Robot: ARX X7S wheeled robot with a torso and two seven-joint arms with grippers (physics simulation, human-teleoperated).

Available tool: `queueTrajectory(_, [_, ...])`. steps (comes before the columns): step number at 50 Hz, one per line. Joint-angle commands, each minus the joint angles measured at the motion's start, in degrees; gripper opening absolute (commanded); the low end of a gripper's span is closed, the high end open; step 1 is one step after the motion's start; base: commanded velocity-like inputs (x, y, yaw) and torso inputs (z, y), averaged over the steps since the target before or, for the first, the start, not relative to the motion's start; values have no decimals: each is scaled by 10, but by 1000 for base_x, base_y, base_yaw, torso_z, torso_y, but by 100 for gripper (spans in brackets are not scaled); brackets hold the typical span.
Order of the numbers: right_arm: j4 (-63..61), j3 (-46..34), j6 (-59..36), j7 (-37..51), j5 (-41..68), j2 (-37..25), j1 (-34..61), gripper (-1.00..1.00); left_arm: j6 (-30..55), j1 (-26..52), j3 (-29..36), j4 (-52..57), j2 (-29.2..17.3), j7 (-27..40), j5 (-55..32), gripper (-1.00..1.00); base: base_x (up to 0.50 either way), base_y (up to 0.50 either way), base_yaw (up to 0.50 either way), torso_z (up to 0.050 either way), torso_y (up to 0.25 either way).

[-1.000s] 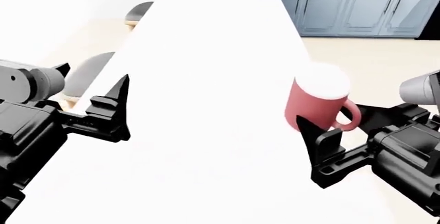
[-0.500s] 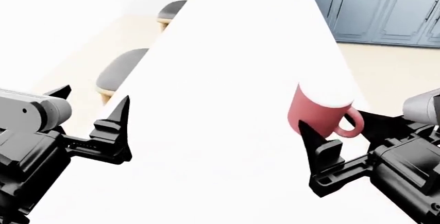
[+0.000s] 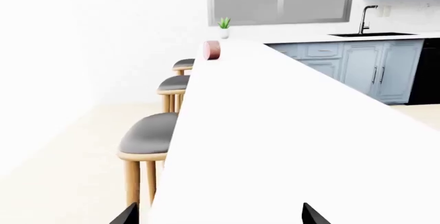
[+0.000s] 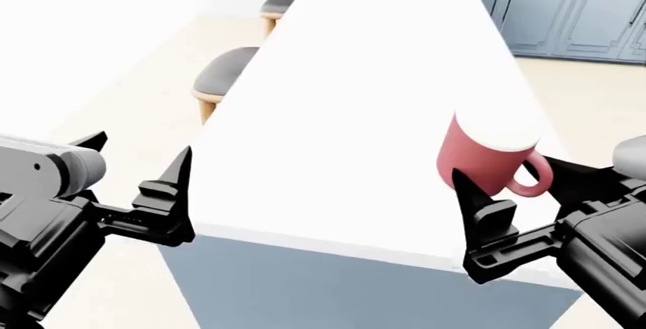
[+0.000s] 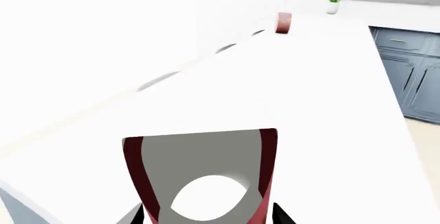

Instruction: A wet mug is on the counter and needs to be dried. Pick it up and place it upside down in the open cabinet.

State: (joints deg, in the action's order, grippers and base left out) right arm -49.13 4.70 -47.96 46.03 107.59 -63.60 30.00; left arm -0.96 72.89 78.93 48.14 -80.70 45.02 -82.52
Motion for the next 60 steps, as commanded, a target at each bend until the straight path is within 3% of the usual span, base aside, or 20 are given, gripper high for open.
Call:
queueTrajectory(1, [-4, 0, -4, 6, -10, 1, 9, -100, -2, -4, 0, -3, 2, -3, -1, 100, 531, -145, 0, 0, 0])
queueTrajectory(14, [-8, 11, -4, 0, -22, 5, -12, -100, -14, -17, 6, -4, 3, -8, 5, 100, 531, -146, 0, 0, 0])
queueTrajectory(24, [-17, 47, -1, -11, -80, 34, -85, -100, -59, -59, 27, -6, 3, -8, 48, 100, 484, -10, 166, 1, 0])
queueTrajectory(31, [-18, 58, -1, -18, -100, 46, -113, -100, -73, -75, 36, -3, 5, -5, 64, 100, 0, 0, 214, 0, 0])
queueTrajectory(60, [-27, 18, -15, -5, -105, 54, -82, -100, -82, -90, 40, 7, -6, 5, 75, 100, 0, 0, 500, 0, 0])
